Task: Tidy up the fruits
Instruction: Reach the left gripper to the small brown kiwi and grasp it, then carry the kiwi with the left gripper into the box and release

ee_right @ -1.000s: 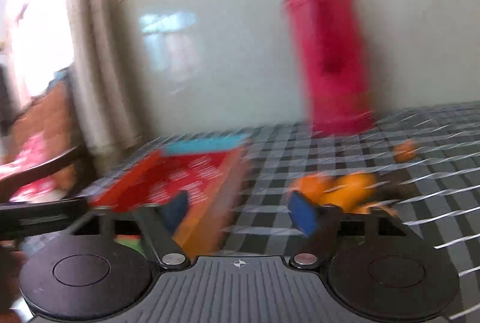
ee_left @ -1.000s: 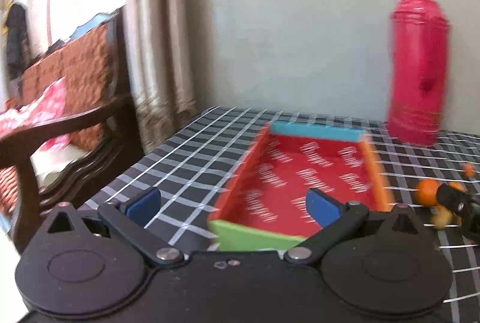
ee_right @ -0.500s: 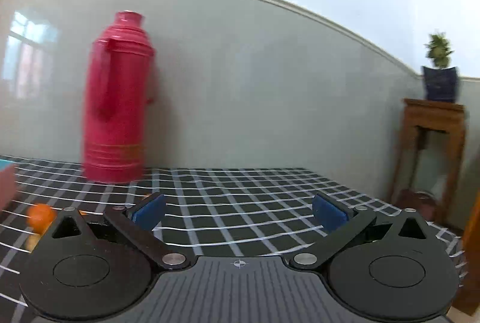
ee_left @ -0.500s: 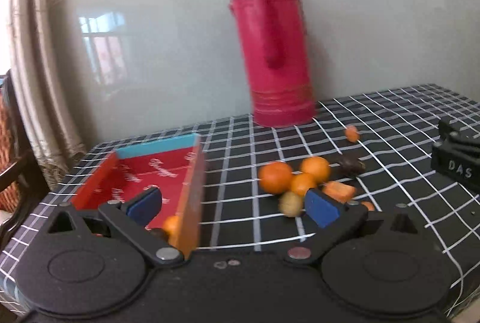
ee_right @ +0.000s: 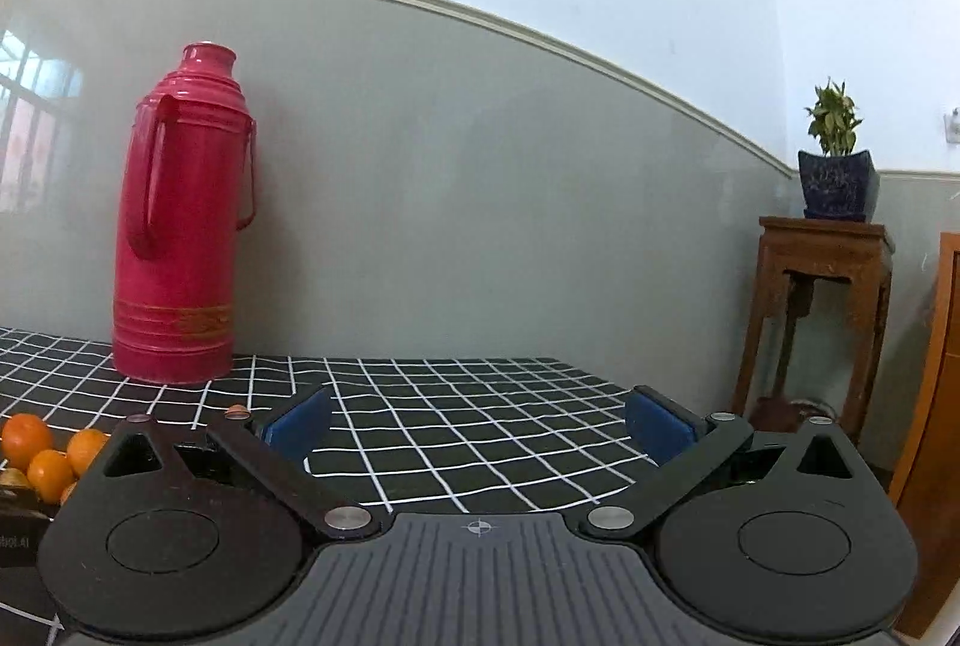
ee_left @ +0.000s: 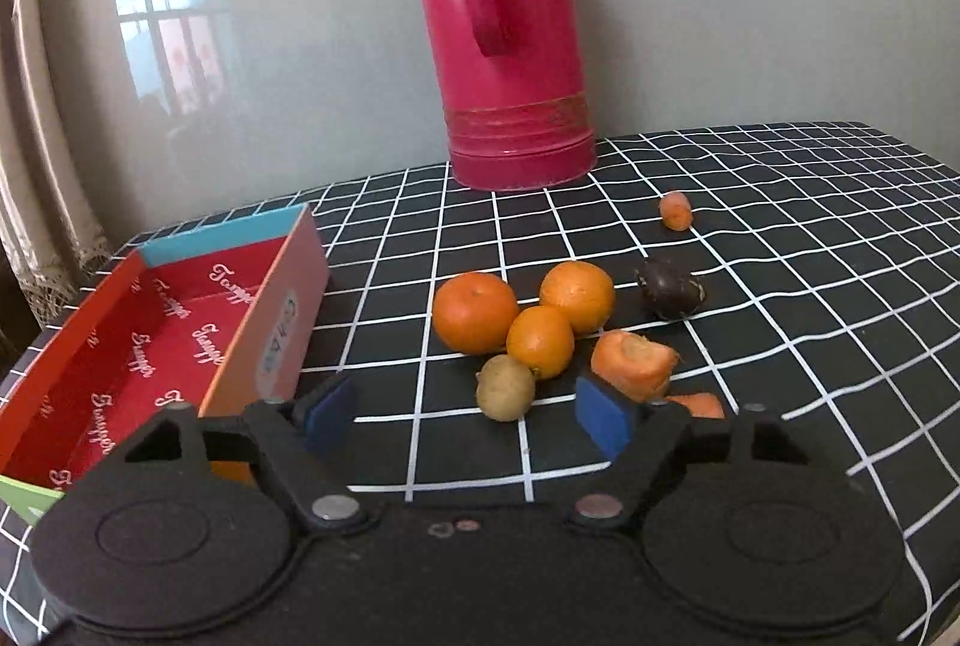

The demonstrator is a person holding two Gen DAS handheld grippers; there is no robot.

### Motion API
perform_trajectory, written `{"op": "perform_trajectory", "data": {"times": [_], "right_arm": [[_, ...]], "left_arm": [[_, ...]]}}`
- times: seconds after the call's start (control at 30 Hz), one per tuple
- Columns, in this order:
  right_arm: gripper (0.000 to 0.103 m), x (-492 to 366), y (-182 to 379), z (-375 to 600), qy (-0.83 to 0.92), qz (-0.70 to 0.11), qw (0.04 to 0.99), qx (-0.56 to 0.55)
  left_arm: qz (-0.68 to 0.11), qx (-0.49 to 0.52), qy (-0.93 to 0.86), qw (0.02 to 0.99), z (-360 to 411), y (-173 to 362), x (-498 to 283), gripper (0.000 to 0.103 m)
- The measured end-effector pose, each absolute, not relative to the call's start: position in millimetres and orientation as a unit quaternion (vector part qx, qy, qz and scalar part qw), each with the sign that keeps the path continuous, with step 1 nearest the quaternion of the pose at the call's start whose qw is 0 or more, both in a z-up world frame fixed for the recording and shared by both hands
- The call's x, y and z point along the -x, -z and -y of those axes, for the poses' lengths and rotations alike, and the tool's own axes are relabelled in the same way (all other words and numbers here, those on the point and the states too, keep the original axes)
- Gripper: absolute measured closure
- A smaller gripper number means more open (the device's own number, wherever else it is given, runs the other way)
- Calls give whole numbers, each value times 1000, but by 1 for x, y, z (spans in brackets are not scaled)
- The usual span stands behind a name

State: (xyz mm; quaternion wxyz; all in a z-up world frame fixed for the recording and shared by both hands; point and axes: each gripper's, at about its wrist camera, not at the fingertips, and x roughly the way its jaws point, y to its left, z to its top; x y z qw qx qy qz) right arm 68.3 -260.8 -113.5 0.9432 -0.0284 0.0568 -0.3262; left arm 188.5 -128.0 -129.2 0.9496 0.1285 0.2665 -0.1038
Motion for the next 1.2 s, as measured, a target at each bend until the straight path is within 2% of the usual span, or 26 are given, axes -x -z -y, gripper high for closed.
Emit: {"op": "perform_trajectory", "data": {"times": [0.57,0.7,0.77,0.87,1.2], "right_arm": [[0,-69,116,272,324,-62,943,36],[0,-68,116,275,324,-62,943,32],[0,-67,116,276,323,-64,944,29],[0,-67,115,275,318,-63,946,26],[0,-72,114,263,293,-65,953,27]], "left_arm": [[-313,-94,141,935,139,140,-214,76],[-310,-95,139,936,140,140,-211,77],[-311,-91,140,936,139,140,-212,84],[-314,-87,142,935,137,139,-212,88],[-292,-88,134,943,130,129,-206,88]]}}
